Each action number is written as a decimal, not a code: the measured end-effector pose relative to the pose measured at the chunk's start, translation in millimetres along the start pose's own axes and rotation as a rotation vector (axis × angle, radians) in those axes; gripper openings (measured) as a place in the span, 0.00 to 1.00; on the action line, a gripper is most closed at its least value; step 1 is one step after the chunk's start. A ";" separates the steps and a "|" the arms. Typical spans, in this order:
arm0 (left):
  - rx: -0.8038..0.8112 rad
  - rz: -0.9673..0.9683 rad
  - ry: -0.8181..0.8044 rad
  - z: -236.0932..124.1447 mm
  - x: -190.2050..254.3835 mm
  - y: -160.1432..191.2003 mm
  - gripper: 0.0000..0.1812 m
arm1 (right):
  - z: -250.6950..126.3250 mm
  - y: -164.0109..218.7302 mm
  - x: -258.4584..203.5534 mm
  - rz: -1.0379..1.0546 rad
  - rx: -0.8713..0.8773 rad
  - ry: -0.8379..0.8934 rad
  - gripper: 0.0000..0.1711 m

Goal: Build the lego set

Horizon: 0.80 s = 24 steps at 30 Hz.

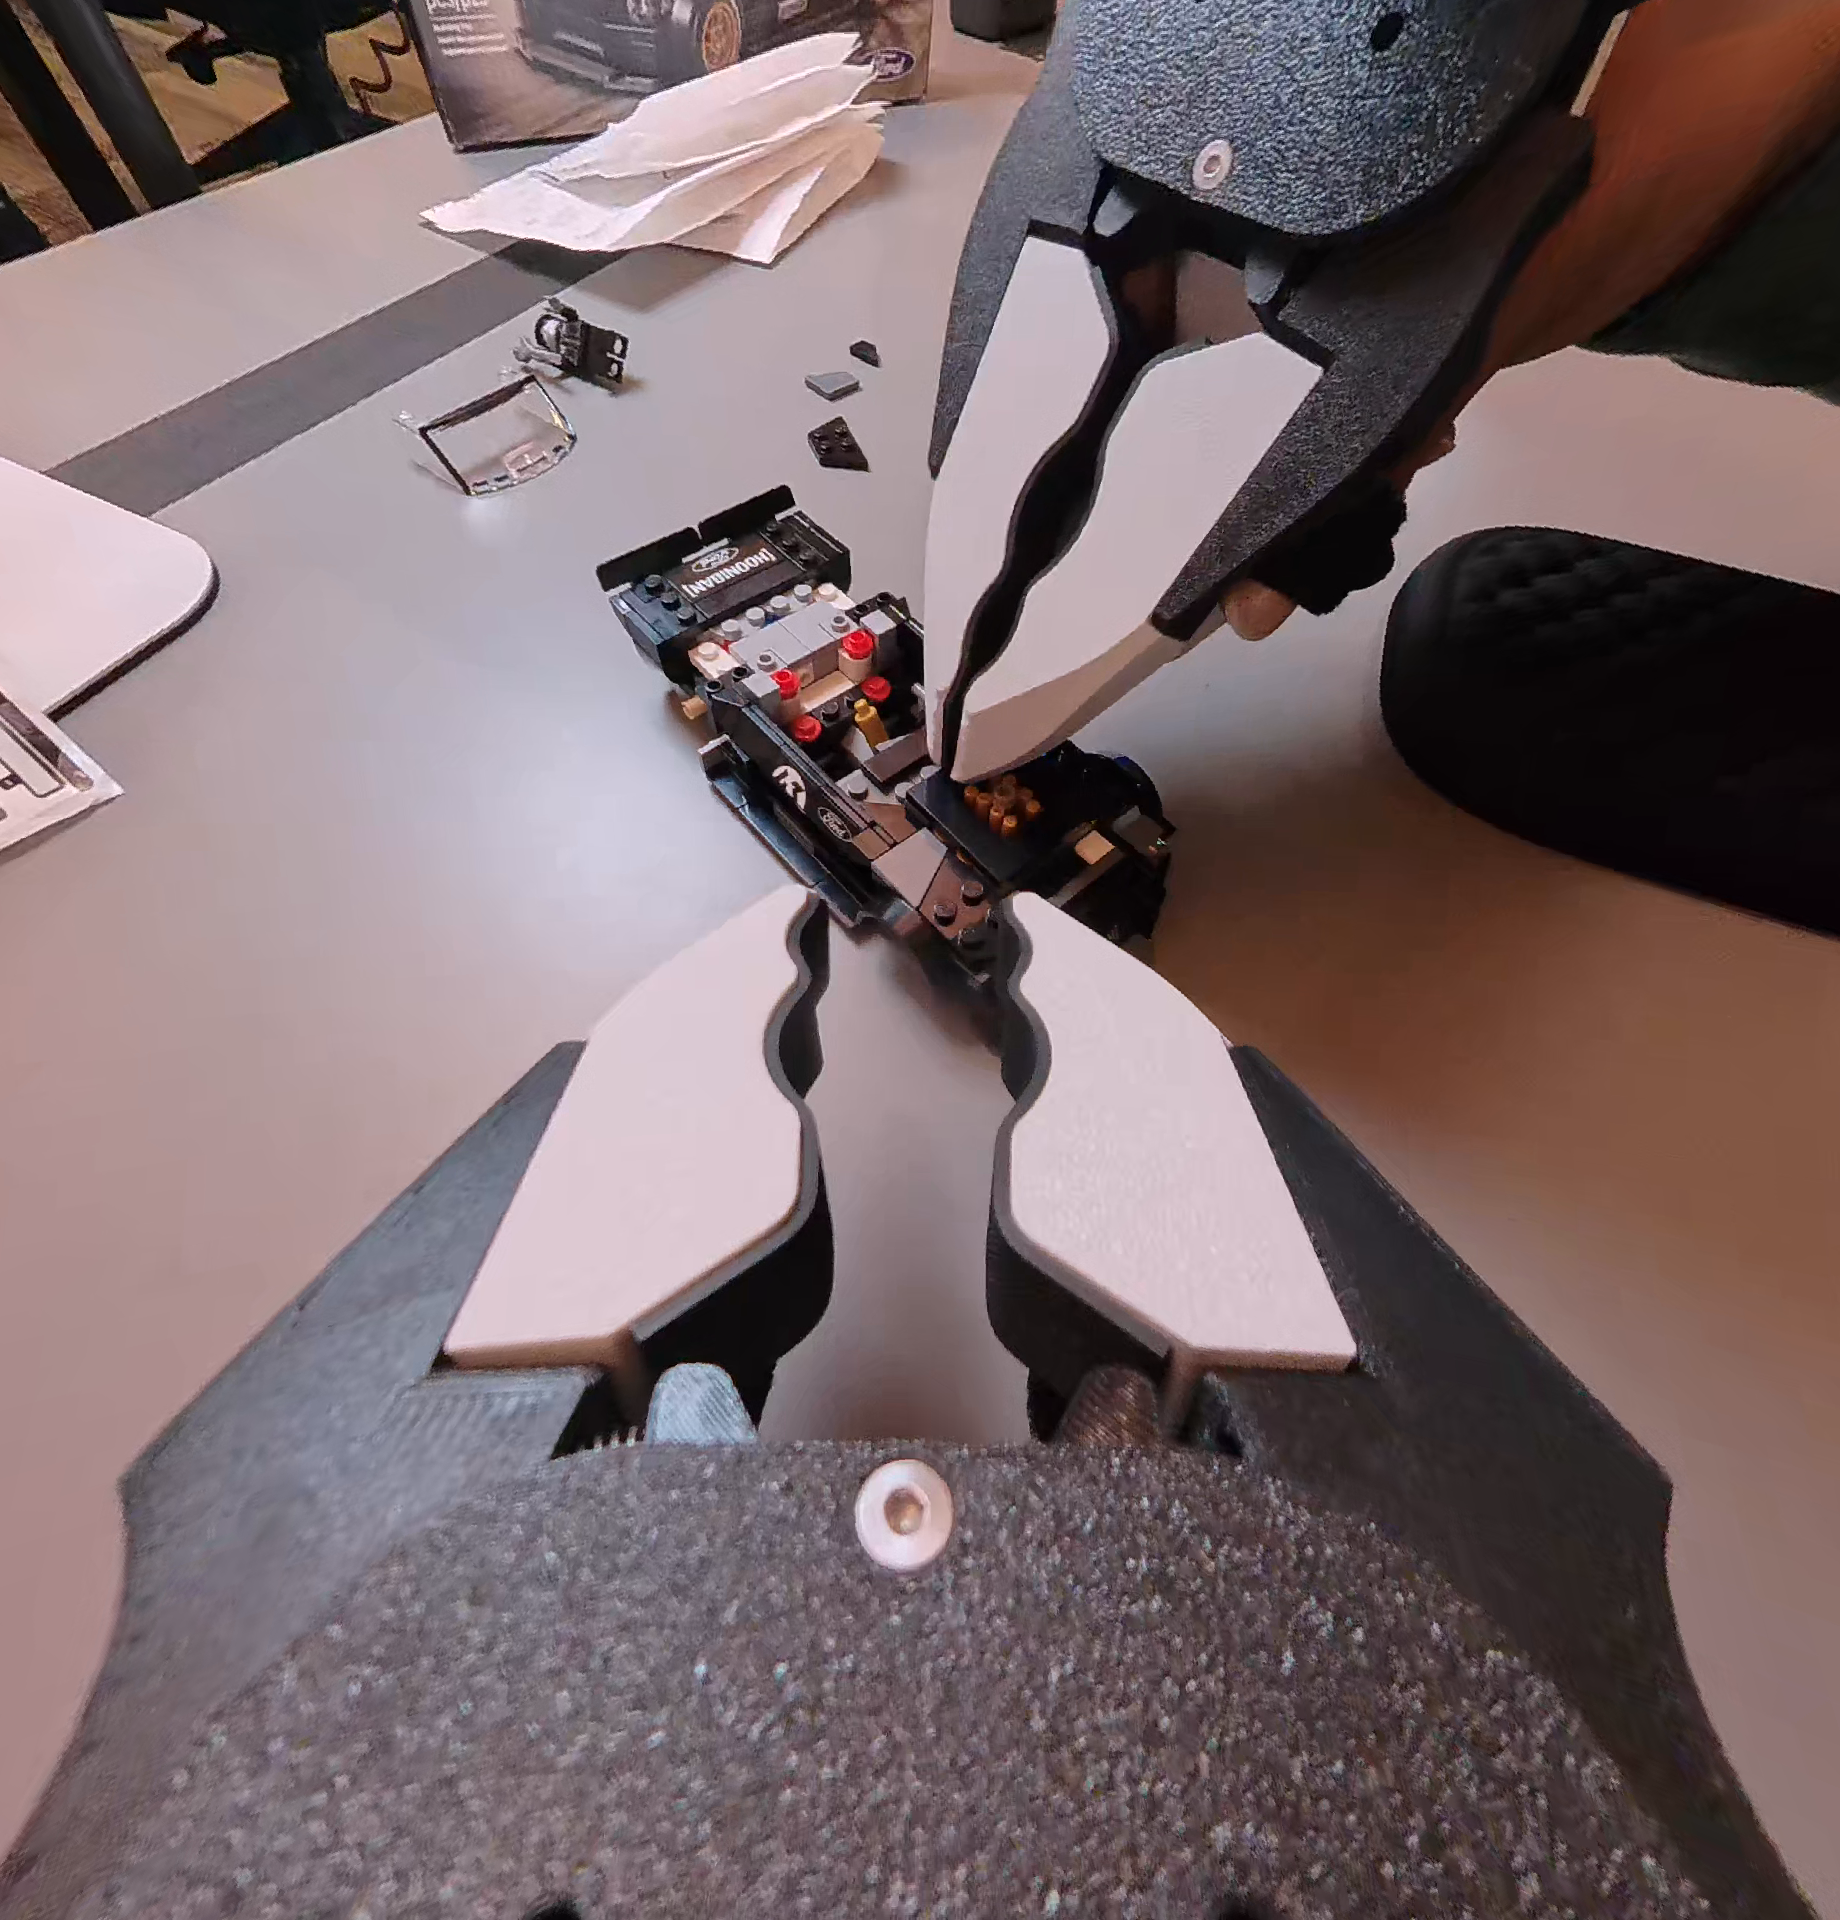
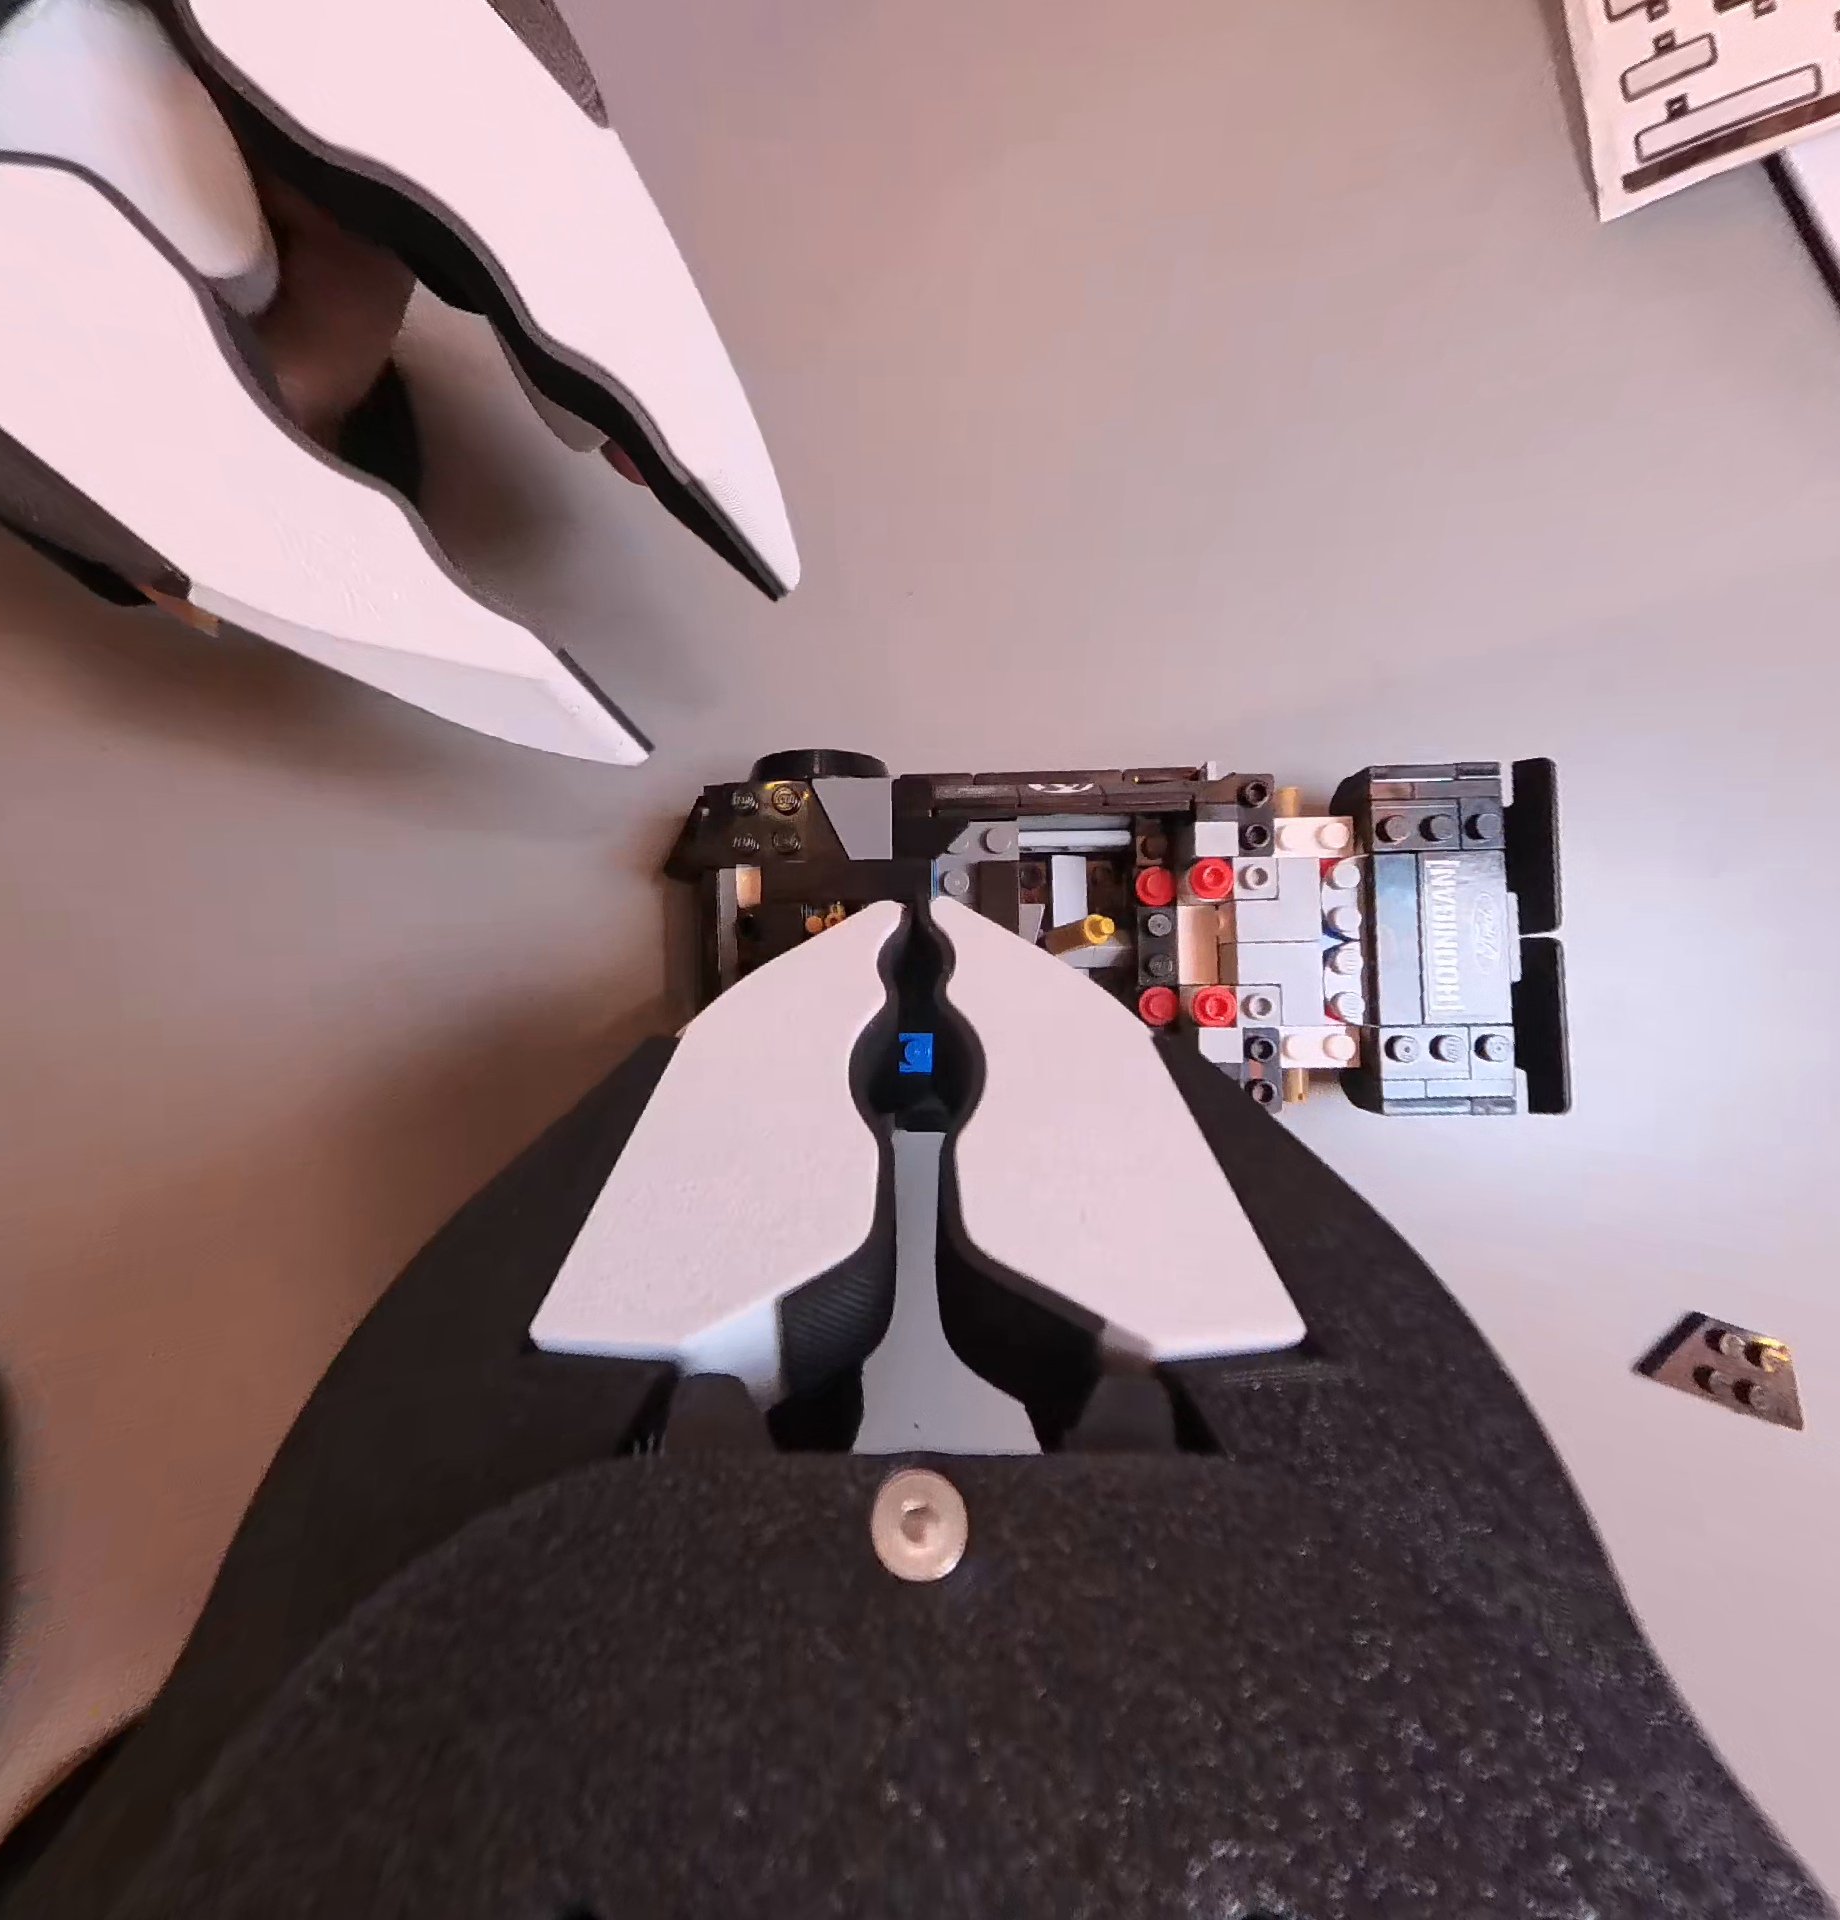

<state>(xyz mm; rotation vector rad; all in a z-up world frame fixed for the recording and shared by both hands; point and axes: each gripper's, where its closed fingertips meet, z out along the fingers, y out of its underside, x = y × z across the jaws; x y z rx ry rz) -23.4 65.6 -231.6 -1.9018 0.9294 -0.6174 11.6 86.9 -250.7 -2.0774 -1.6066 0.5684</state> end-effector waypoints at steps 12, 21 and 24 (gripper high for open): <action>-0.021 0.025 0.007 1.6 2.7 3.2 0.17 | 0.2 0.5 0.6 0.002 -0.034 -0.044 0.00; -0.028 0.034 0.007 2.3 2.8 4.7 0.17 | 0.3 0.7 0.1 -0.017 -0.050 -0.044 0.00; -0.032 0.037 0.009 3.0 3.5 5.5 0.17 | 0.6 0.8 -0.3 -0.025 -0.062 -0.042 0.00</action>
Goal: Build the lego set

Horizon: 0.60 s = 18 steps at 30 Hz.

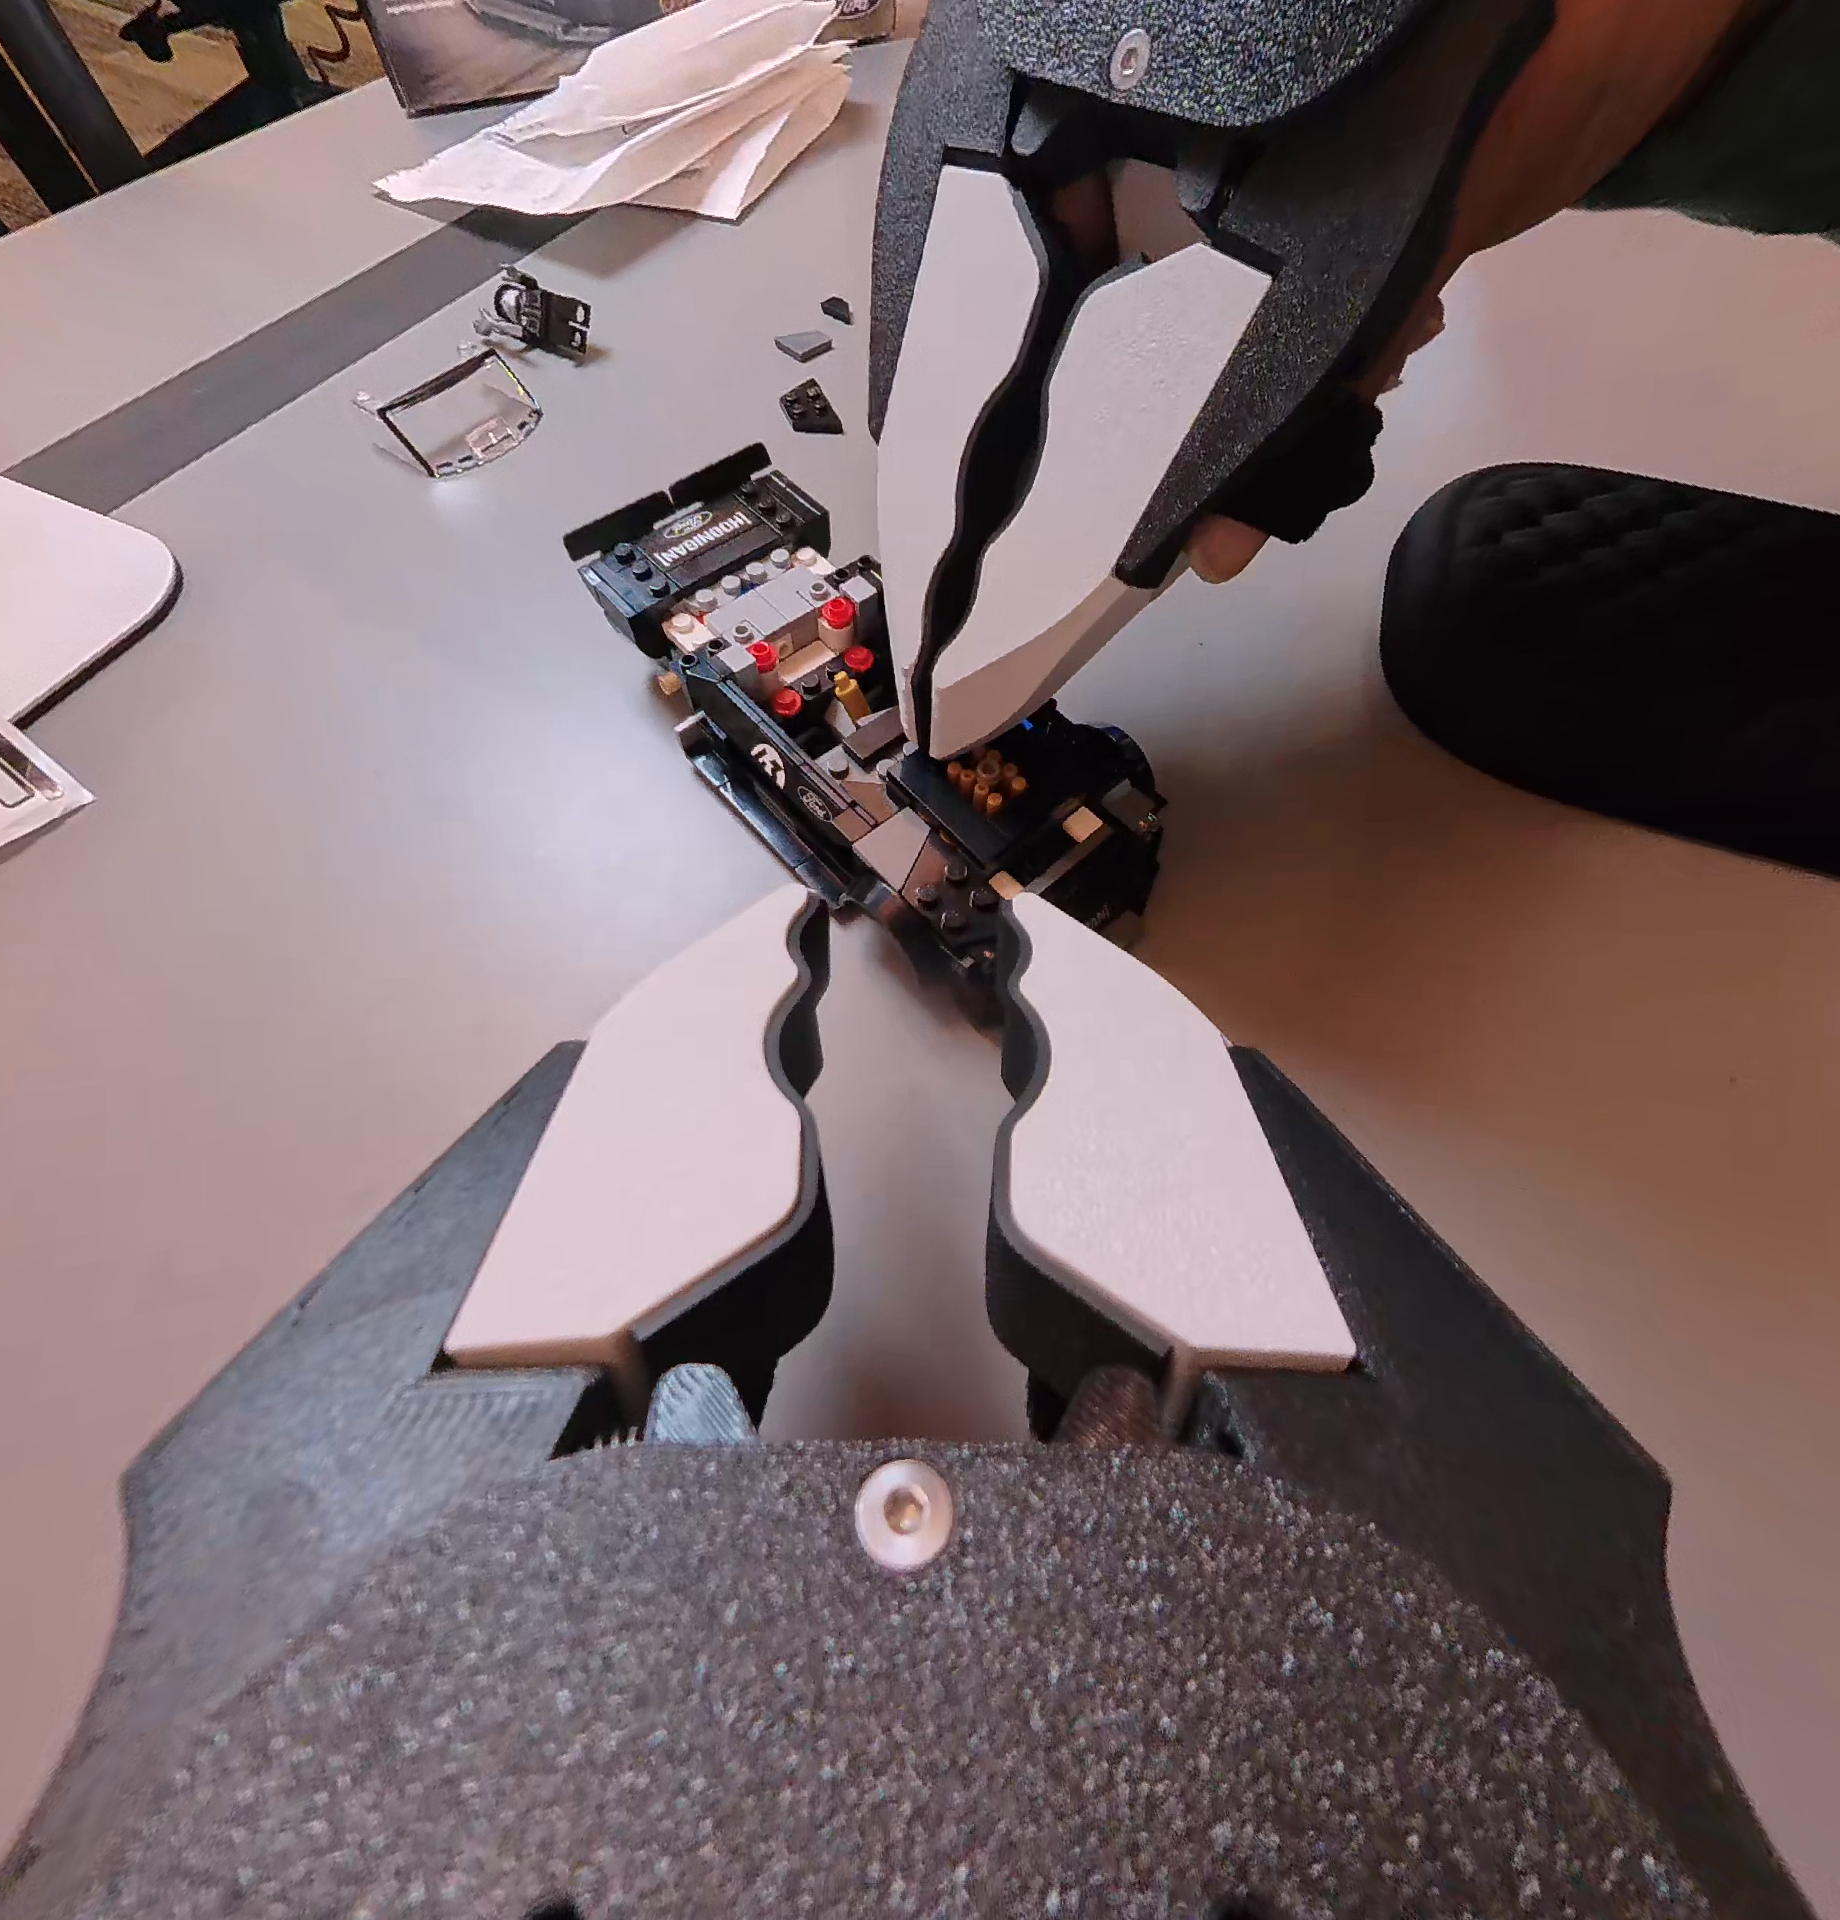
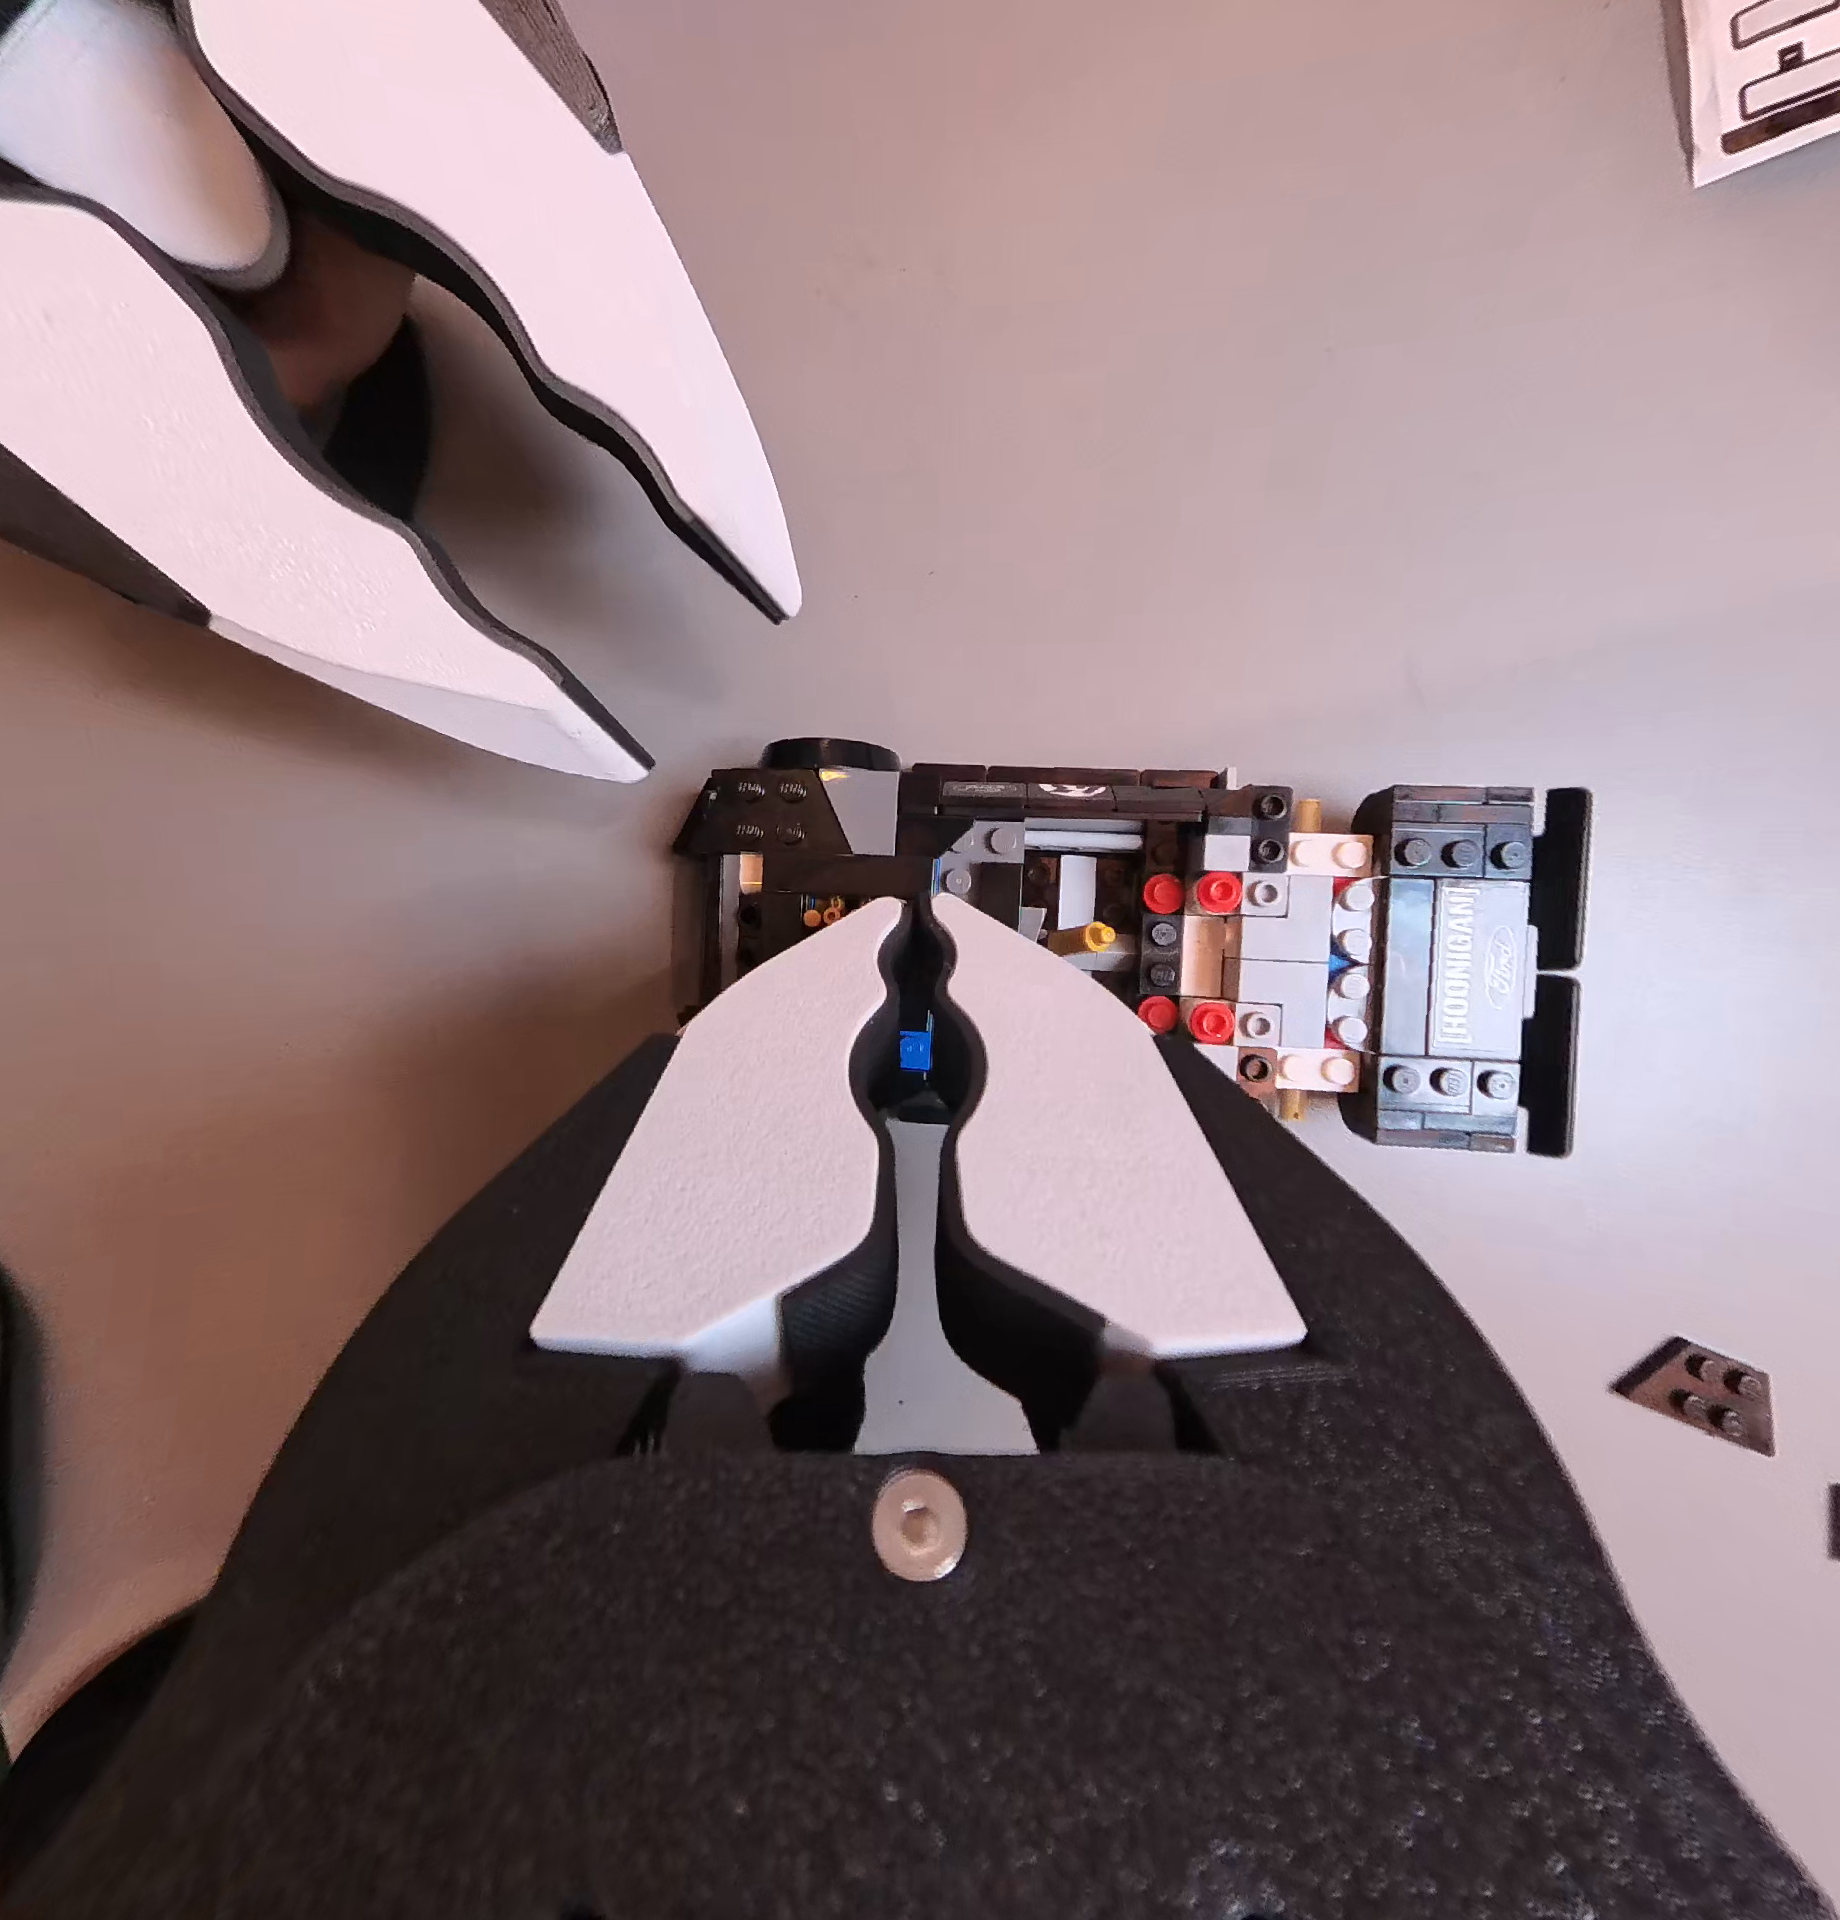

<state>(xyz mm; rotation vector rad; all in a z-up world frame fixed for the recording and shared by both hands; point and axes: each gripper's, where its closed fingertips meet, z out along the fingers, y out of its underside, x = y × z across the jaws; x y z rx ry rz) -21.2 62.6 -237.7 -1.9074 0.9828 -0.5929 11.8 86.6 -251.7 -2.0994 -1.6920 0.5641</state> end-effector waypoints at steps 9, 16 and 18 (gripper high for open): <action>-0.003 0.006 0.001 0.5 0.5 0.7 0.17 | 1.6 -0.3 0.5 0.030 -0.015 -0.051 0.00; -0.006 0.009 -0.005 0.2 -1.1 1.4 0.17 | 1.7 -0.5 0.8 0.045 -0.013 -0.059 0.00; -0.005 0.004 -0.007 -0.1 -2.4 1.2 0.17 | 1.7 -1.3 1.6 0.043 0.001 -0.053 0.00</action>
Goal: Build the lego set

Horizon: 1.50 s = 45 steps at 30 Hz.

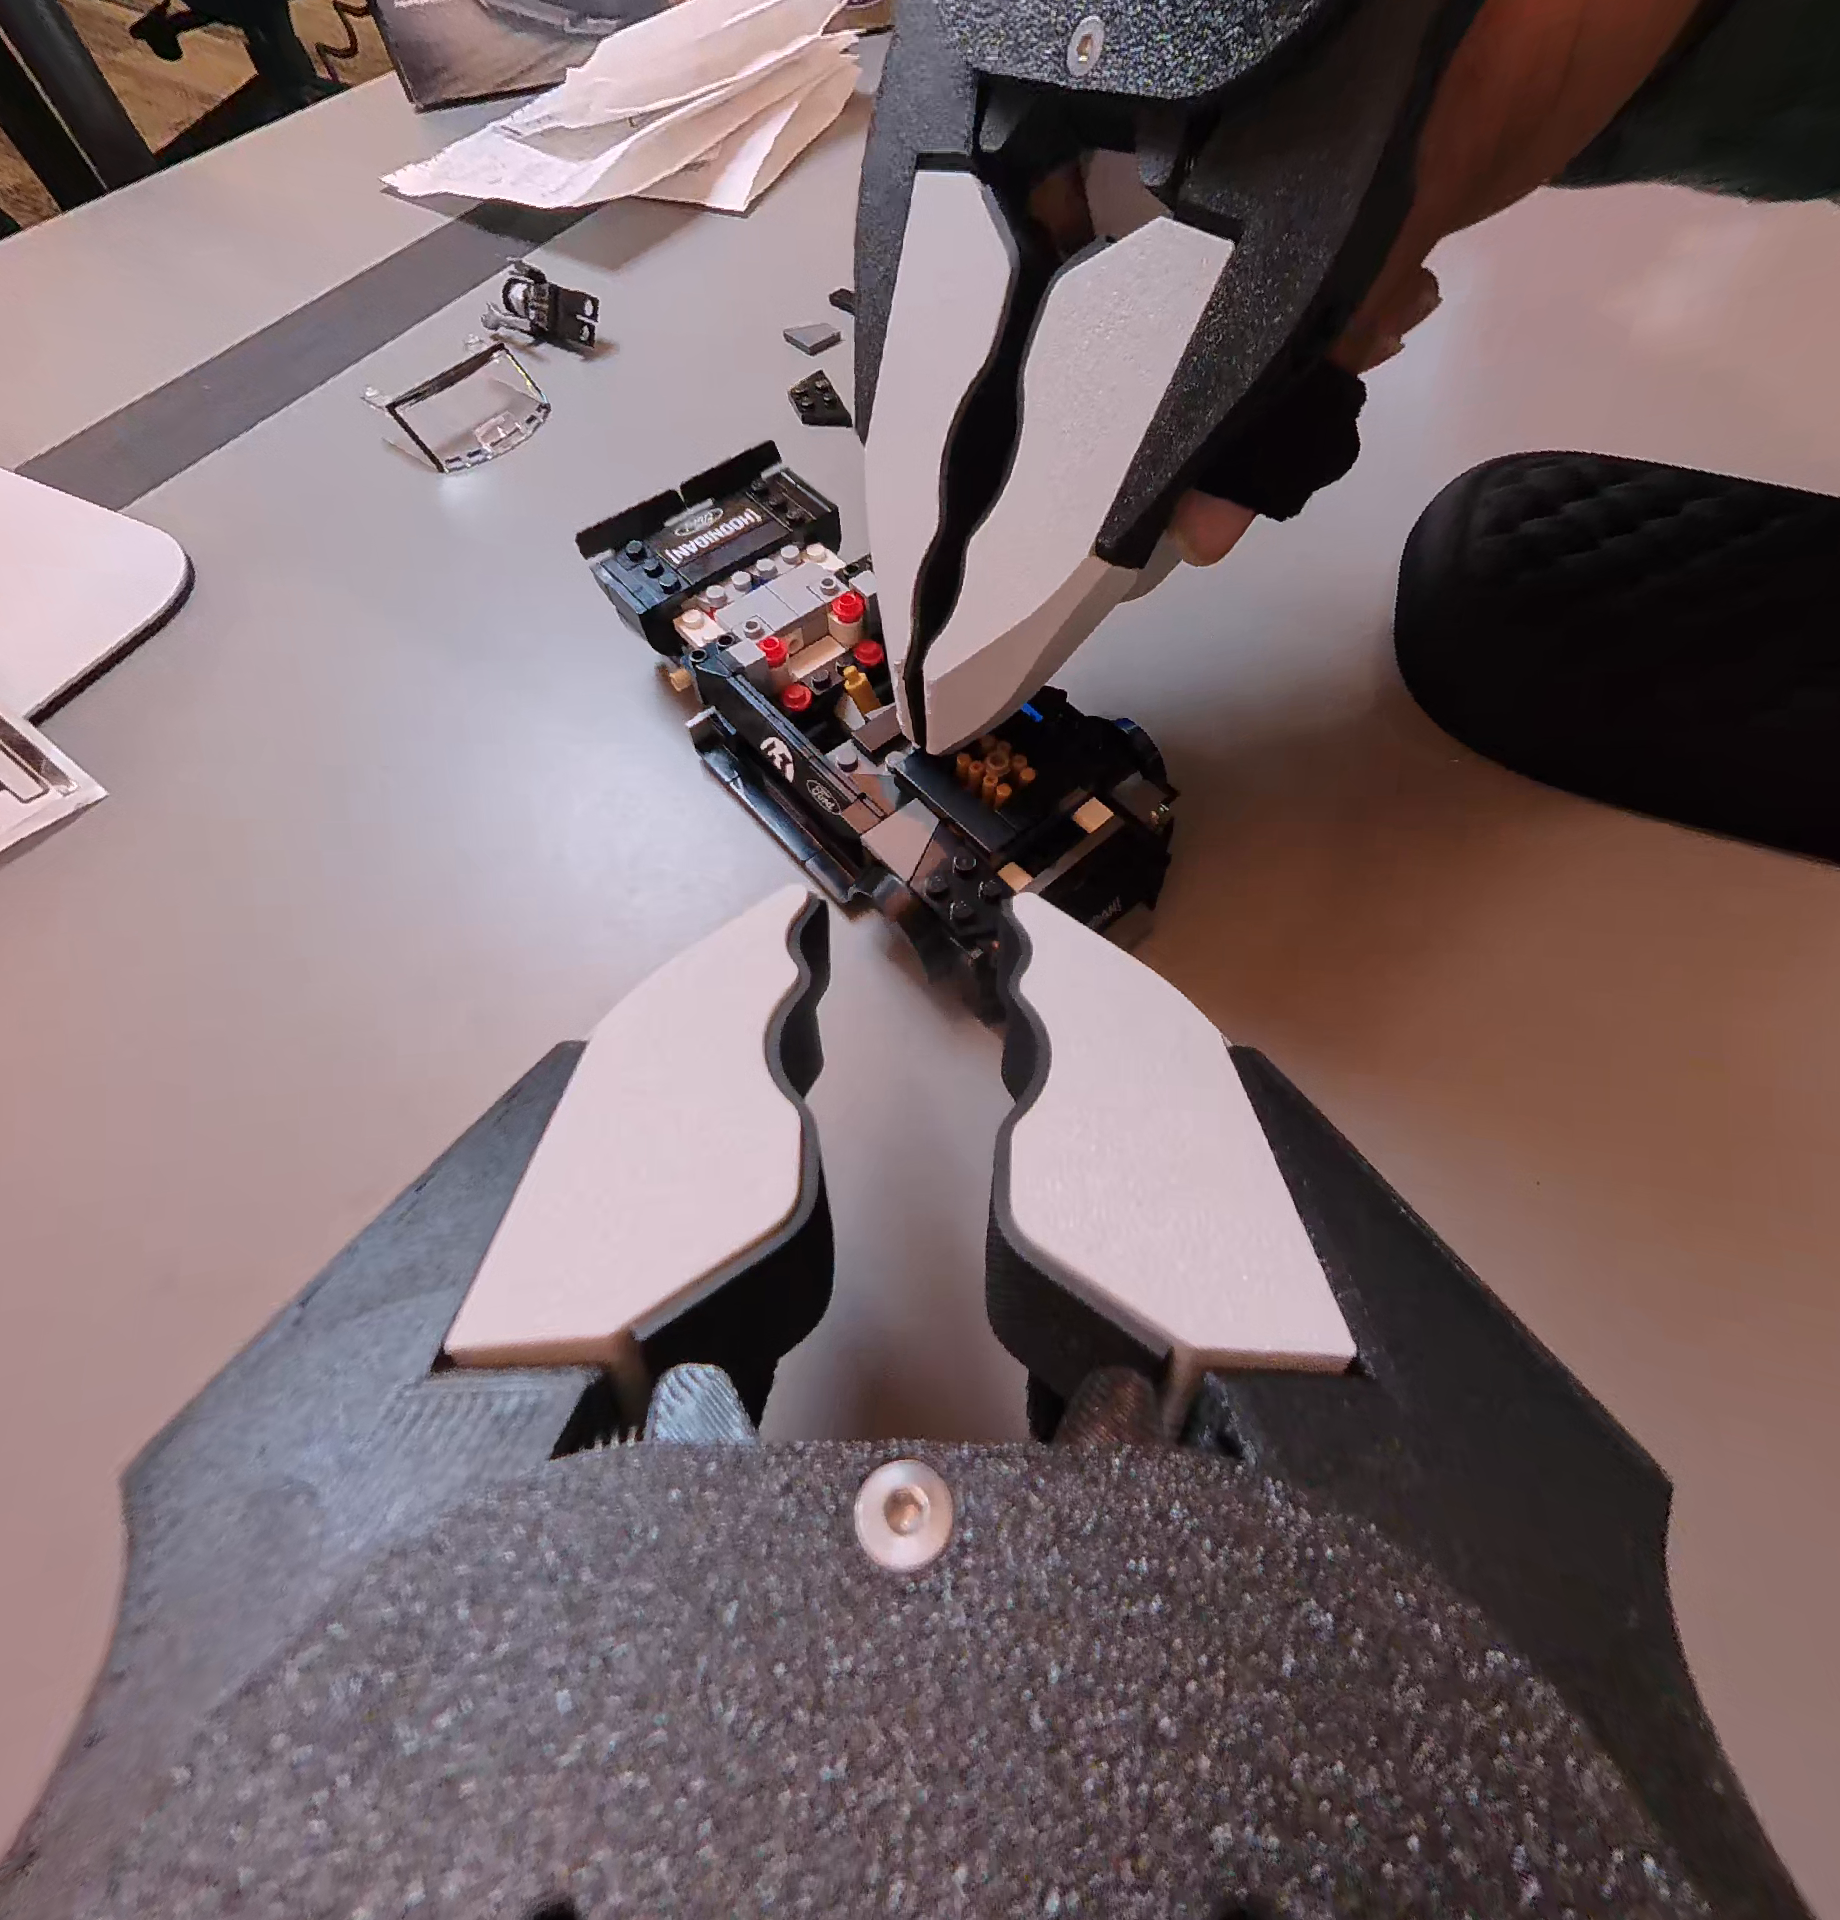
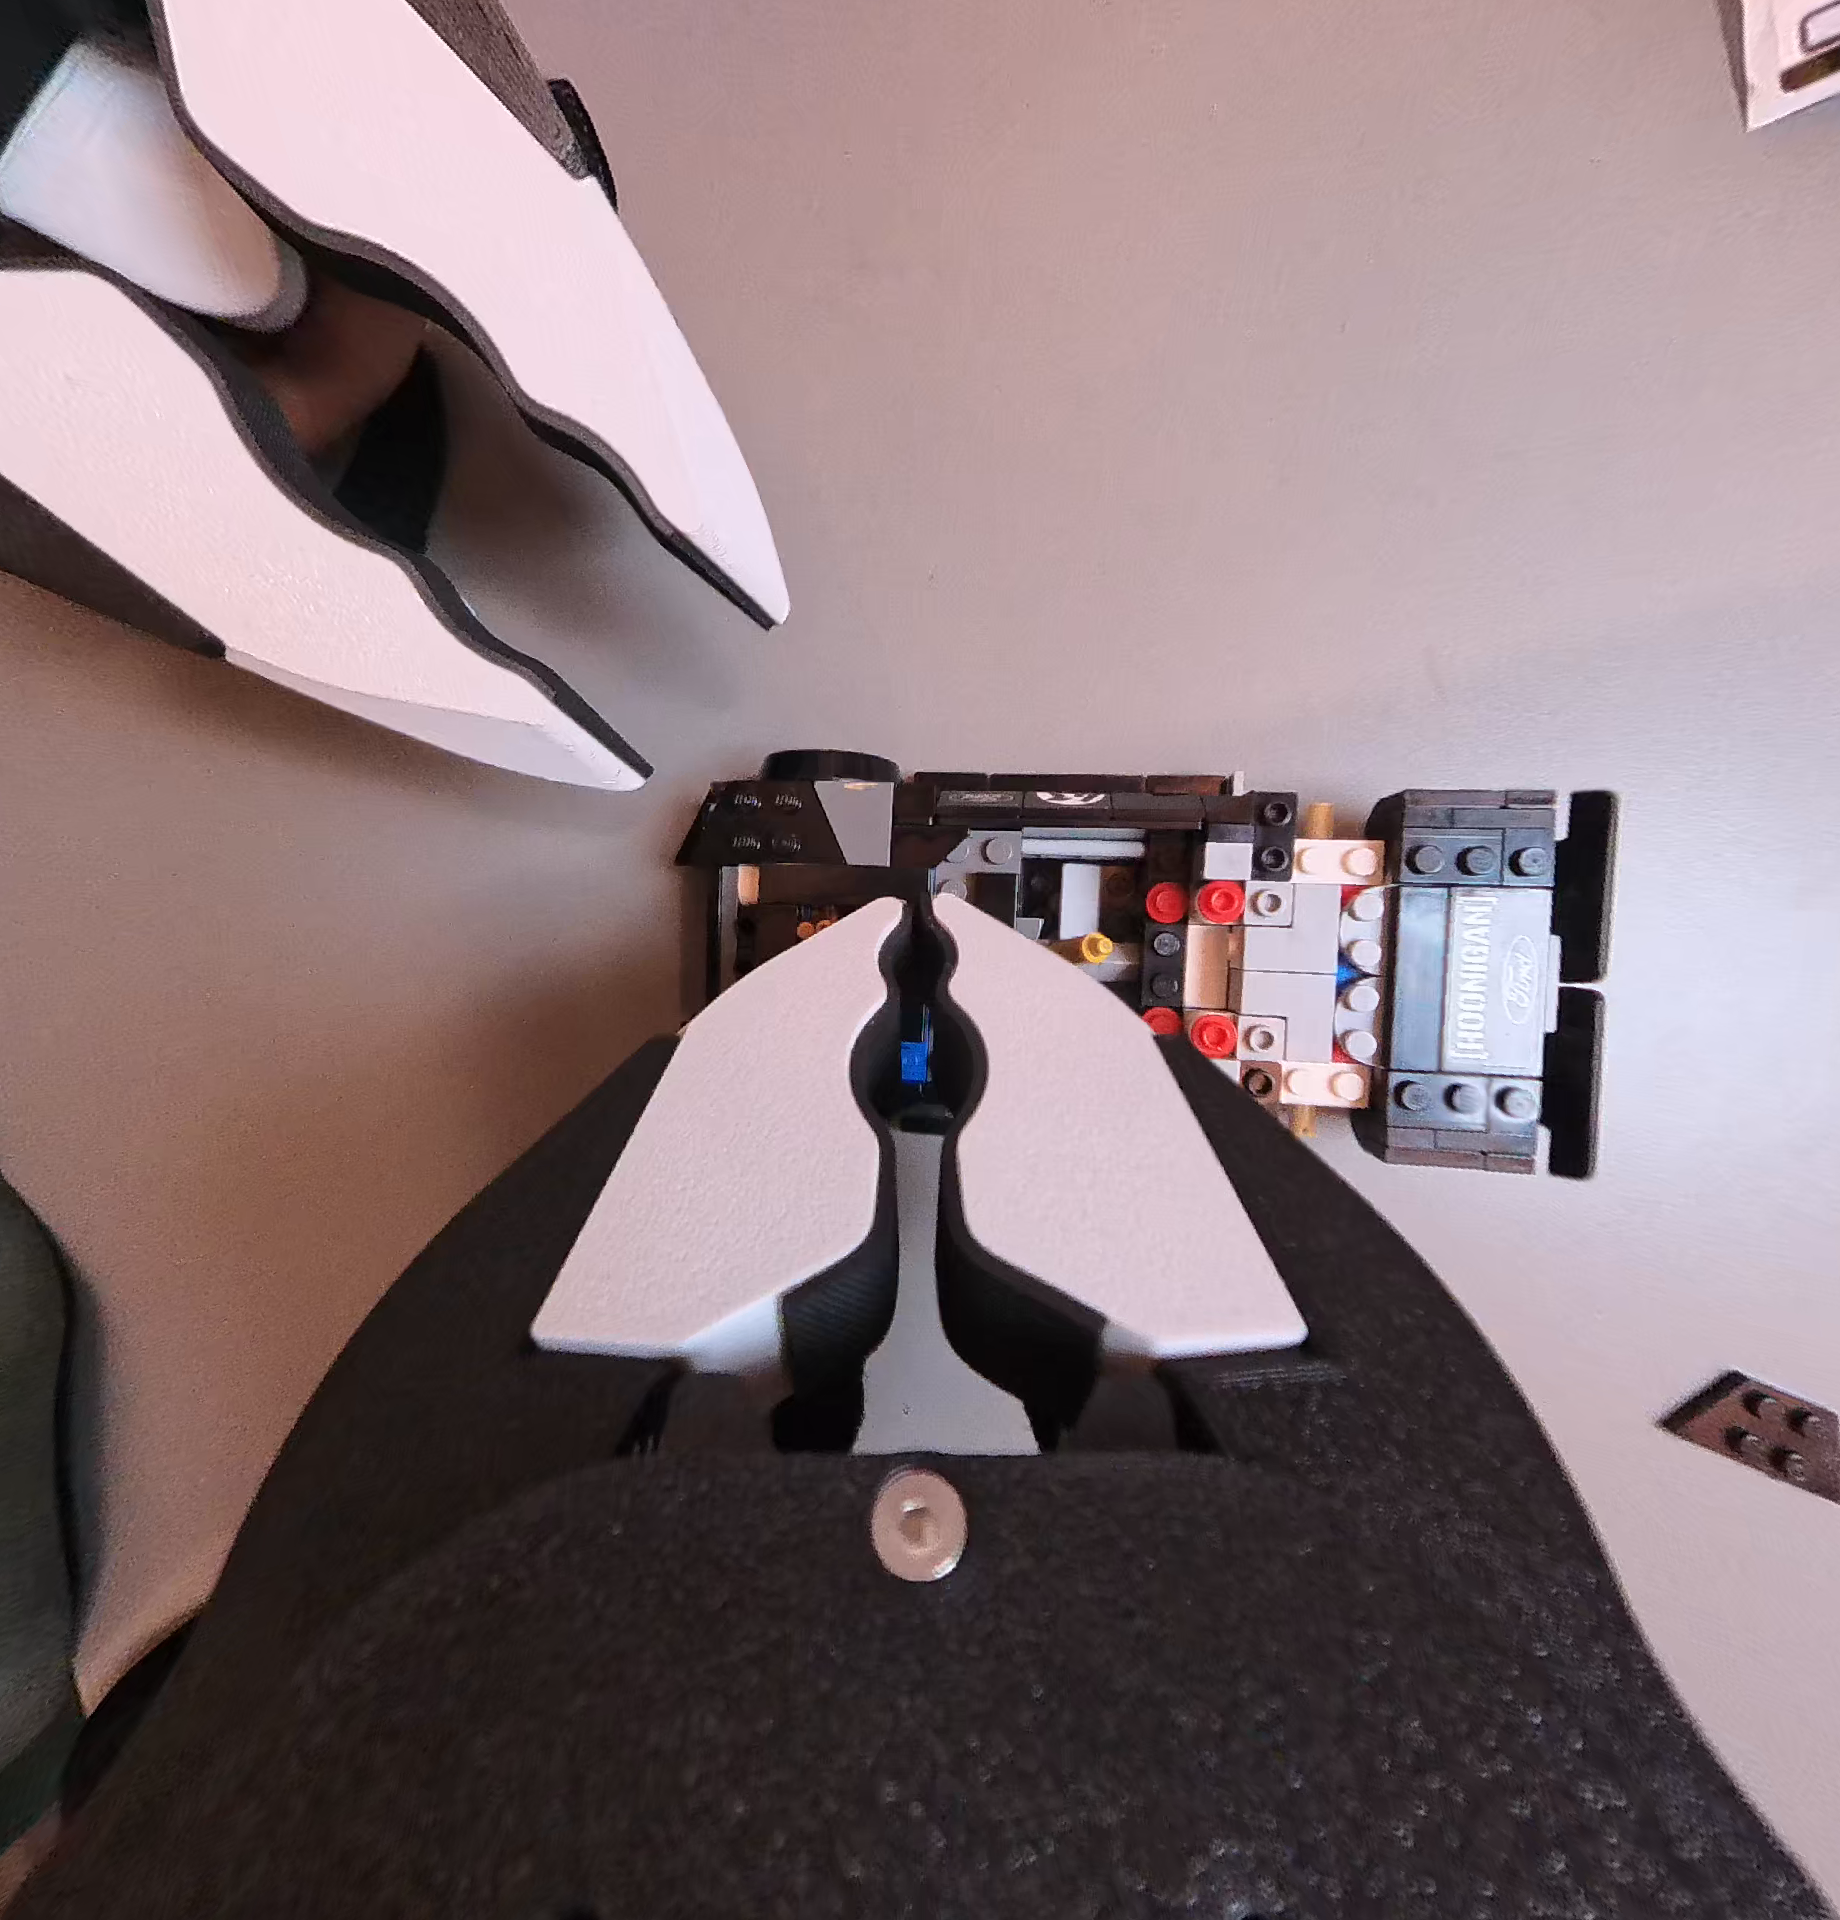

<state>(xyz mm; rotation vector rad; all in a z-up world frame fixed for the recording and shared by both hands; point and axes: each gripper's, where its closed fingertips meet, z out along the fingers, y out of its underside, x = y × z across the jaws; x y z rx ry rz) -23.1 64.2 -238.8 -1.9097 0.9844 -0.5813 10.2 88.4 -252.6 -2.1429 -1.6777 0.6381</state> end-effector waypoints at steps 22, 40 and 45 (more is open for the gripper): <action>-0.011 0.023 0.006 0.0 4.8 0.7 0.17 | 0.4 5.7 -25.1 -0.042 0.008 0.001 0.00; -0.017 0.024 0.008 2.6 5.4 3.3 0.16 | -19.8 9.0 -16.6 -0.083 0.054 0.128 0.00; 0.008 0.022 0.014 6.1 7.3 -0.3 0.09 | -15.3 12.6 -12.7 -0.043 0.068 0.111 0.00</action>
